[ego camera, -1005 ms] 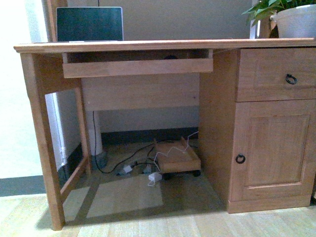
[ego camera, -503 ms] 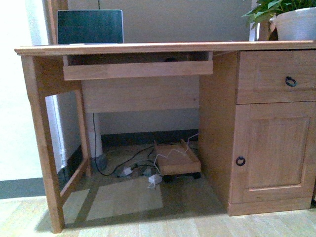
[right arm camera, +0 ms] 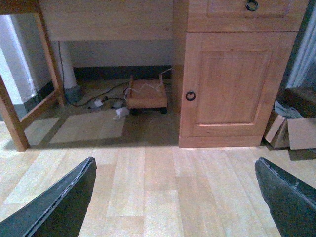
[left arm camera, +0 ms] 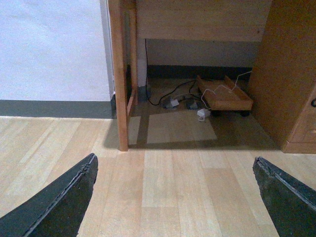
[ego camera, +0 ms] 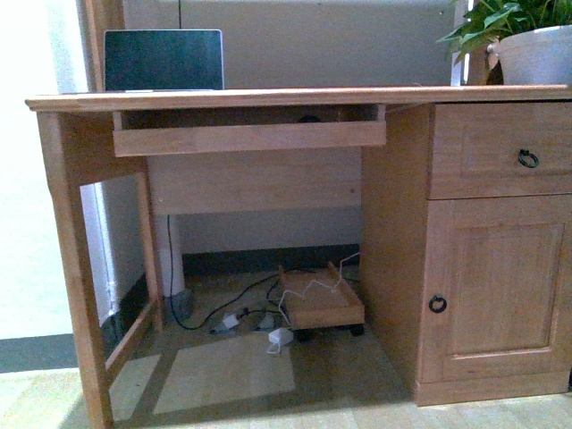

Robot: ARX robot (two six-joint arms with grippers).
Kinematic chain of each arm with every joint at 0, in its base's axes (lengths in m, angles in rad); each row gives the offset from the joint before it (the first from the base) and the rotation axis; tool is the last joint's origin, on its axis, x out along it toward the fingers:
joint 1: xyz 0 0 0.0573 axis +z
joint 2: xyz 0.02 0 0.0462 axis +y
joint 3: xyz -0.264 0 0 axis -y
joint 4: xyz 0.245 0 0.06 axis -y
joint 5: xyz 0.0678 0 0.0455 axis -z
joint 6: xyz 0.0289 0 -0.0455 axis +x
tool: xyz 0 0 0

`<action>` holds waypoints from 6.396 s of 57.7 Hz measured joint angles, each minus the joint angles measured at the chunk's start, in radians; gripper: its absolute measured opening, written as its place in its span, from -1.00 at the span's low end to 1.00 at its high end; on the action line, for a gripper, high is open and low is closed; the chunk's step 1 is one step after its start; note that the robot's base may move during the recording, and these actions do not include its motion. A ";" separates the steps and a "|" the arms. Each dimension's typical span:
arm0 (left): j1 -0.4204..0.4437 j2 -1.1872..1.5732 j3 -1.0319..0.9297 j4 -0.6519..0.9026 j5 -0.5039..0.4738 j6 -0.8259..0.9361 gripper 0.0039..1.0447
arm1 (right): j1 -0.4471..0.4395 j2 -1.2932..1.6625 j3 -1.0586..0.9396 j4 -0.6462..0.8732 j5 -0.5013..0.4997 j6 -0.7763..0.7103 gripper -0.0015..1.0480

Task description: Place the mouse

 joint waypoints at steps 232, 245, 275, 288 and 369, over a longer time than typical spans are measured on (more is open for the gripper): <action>0.180 2.062 0.847 0.778 0.583 1.497 0.85 | 0.000 0.000 0.000 0.000 0.000 0.000 0.86; 0.177 1.772 0.748 0.207 0.705 1.367 0.86 | 0.000 0.000 0.000 0.000 0.000 0.000 0.86; 0.159 1.194 0.495 0.503 0.700 0.132 0.86 | 0.000 0.000 0.000 0.000 0.000 0.000 0.86; 0.185 0.848 0.328 0.397 0.484 -0.147 0.77 | 0.000 0.000 0.000 0.000 0.000 0.000 0.86; 0.006 0.126 -0.002 0.117 0.000 -0.003 -0.95 | 0.695 1.456 0.691 0.365 0.451 0.095 0.86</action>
